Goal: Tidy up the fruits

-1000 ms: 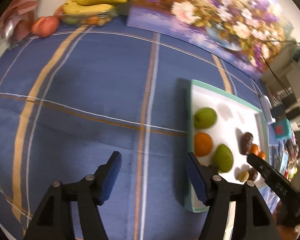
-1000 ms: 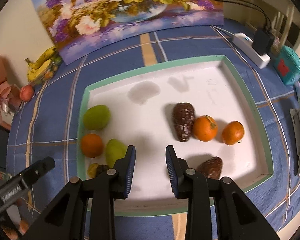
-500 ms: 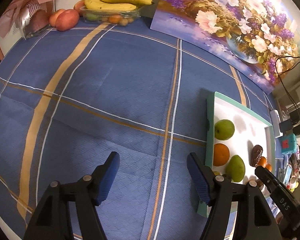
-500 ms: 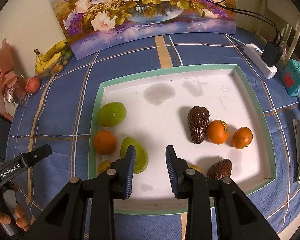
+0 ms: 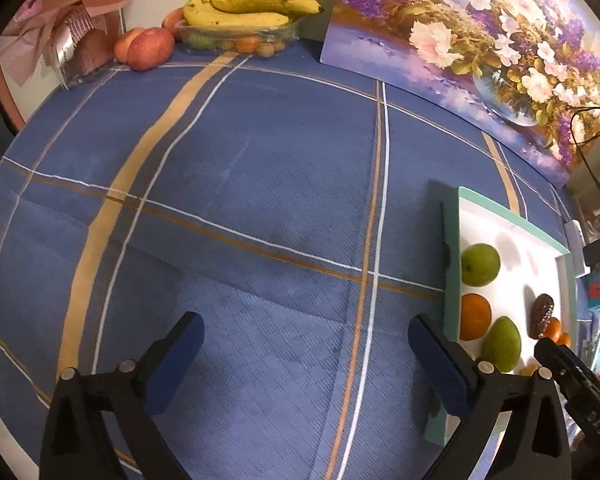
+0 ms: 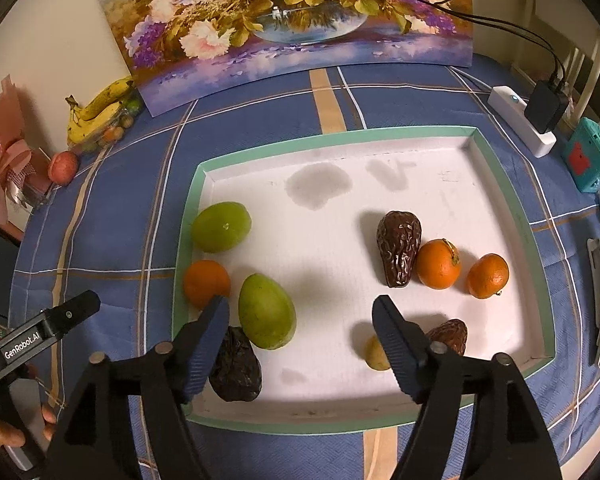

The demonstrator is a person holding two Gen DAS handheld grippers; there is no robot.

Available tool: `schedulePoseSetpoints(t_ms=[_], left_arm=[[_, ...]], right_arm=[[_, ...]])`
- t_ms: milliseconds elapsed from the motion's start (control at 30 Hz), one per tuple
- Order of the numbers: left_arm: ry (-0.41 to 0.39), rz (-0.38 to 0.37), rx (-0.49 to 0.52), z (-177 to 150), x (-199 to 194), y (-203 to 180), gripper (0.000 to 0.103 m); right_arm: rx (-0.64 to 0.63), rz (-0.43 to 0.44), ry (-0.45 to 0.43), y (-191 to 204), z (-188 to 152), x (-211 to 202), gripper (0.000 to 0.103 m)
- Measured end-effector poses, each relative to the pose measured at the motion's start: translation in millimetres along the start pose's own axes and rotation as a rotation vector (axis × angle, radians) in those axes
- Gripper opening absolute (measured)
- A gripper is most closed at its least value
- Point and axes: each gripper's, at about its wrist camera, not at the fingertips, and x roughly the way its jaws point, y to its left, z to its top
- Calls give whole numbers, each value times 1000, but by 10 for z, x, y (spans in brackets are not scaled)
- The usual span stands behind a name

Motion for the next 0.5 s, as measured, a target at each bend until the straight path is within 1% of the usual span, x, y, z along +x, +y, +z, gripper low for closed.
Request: schedulePoseSetpoints(t_ms=[67, 167, 267, 400, 500], left_arm=[[-12, 9, 5, 4, -4, 0, 103], [-23, 15, 16, 13, -8, -16, 103], [-43, 31, 55, 12, -34, -75, 103], [-67, 29, 70, 12, -85, -128, 103], [-85, 22, 79, 10, -165, -156, 103]], right_arm=[[-4, 9, -6, 7, 0, 0, 80], [-15, 12, -17, 31, -1, -5, 83], [-26, 16, -34, 57, -8, -7, 97], [-20, 33, -54, 68, -19, -37, 97], [-26, 28, -66, 83, -36, -75, 97]])
